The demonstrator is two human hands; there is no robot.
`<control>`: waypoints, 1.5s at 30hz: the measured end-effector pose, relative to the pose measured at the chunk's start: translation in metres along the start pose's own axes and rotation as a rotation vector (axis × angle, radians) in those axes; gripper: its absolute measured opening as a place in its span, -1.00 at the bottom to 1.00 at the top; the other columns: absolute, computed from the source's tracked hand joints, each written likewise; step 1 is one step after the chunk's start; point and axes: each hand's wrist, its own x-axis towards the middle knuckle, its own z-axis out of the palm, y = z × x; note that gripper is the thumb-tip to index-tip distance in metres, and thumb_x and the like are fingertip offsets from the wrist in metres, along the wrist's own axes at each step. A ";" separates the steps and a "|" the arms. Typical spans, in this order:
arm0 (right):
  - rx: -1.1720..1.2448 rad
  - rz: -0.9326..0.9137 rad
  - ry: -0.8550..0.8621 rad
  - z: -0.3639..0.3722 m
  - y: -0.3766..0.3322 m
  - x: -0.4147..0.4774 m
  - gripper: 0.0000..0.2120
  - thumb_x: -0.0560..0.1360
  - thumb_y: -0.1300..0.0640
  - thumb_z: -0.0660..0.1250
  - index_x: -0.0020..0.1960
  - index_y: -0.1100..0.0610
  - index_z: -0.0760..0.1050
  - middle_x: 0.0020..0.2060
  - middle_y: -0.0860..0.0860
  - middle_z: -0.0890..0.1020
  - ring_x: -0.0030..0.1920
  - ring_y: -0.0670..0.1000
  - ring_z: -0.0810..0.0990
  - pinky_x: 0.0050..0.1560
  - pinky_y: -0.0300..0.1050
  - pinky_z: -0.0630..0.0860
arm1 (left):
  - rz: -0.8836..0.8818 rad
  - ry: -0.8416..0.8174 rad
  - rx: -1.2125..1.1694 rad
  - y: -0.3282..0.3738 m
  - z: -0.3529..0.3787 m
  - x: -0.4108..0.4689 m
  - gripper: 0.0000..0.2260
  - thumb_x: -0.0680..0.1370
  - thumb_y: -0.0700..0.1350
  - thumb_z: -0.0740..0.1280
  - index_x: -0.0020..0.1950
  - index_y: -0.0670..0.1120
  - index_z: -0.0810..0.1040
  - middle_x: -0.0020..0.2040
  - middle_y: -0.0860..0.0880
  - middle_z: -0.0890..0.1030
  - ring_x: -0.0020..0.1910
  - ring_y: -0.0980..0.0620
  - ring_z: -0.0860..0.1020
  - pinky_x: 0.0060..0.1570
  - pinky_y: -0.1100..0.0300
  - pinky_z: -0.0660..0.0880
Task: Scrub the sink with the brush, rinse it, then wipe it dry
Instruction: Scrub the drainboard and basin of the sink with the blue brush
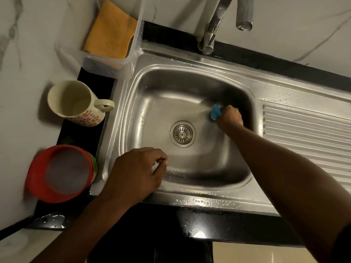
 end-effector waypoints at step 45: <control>-0.126 -0.185 -0.188 0.045 0.000 -0.078 -0.66 0.55 0.09 0.47 0.27 0.18 0.54 0.06 0.11 0.62 0.00 0.13 0.62 -0.03 -0.05 0.55 | -0.060 0.121 -0.060 0.004 -0.007 -0.037 -0.88 0.57 0.07 0.33 -0.07 0.11 0.64 -0.22 0.20 0.63 -0.24 0.13 0.60 -0.25 0.06 0.61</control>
